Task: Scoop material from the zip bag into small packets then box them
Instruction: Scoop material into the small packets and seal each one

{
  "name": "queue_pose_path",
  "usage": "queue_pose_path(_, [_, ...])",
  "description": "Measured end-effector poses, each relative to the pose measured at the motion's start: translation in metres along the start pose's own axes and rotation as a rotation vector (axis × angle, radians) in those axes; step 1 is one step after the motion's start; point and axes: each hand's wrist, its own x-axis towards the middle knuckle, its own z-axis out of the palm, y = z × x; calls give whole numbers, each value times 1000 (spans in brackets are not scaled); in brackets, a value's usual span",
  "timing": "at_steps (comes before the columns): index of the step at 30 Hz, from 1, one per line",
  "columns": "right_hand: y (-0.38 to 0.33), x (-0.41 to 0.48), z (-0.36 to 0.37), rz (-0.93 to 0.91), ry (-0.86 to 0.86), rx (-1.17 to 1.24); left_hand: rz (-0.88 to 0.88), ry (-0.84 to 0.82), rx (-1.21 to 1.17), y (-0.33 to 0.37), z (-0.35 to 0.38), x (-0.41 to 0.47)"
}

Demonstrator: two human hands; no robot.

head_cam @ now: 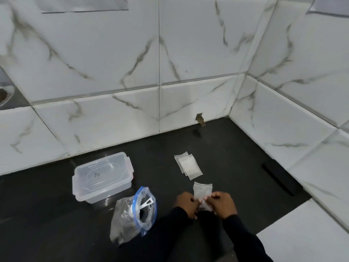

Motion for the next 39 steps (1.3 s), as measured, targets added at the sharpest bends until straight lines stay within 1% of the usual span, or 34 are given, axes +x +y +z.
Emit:
queue_pose_path(3, [11,9,-2,56,4,-87,-44,38,124,-1,9,9])
queue_pose_path(5, [11,12,-4,56,19,-148,-67,75,204,-4,9,15])
queue_pose_path(8, [0,14,-9,-43,99,-207,-55,137,283,-7,3,17])
queue_pose_path(10, [-20,21,-9,-139,159,-157,-56,154,257,-4,-2,16])
queue_pose_path(12, [-46,36,-6,-192,159,-123,-66,165,211,-1,-7,16])
queue_pose_path(14, [-69,60,3,-154,104,-161,-68,188,191,3,-12,15])
queue_pose_path(17, [-71,108,19,-45,8,-344,-64,218,171,5,-18,14])
queue_pose_path(19, [-58,137,31,3,10,-455,-65,243,128,2,-24,14])
queue_pose_path(21, [-58,131,30,41,18,-467,-41,265,87,2,-29,12])
queue_pose_path(23, [-67,112,29,-7,13,-412,-17,300,-4,5,-38,6])
queue_pose_path(25, [-71,94,25,-74,38,-261,35,348,-135,12,-49,-2])
queue_pose_path(27, [-77,75,22,-205,71,-112,141,422,-233,24,-65,-11])
queue_pose_path(29, [-86,55,22,-361,72,-28,267,527,-333,41,-86,-24])
queue_pose_path(31, [-100,35,24,-494,59,35,373,599,-392,59,-110,-38])
queue_pose_path(33, [-115,17,28,-589,44,90,466,600,-352,72,-131,-51])
queue_pose_path(35, [-128,2,34,-666,41,123,505,575,-284,78,-143,-61])
queue_pose_path(37, [-137,-8,42,-733,39,156,494,569,-253,78,-149,-69])
queue_pose_path(39, [-142,-14,48,-745,26,164,454,573,-175,74,-152,-72])
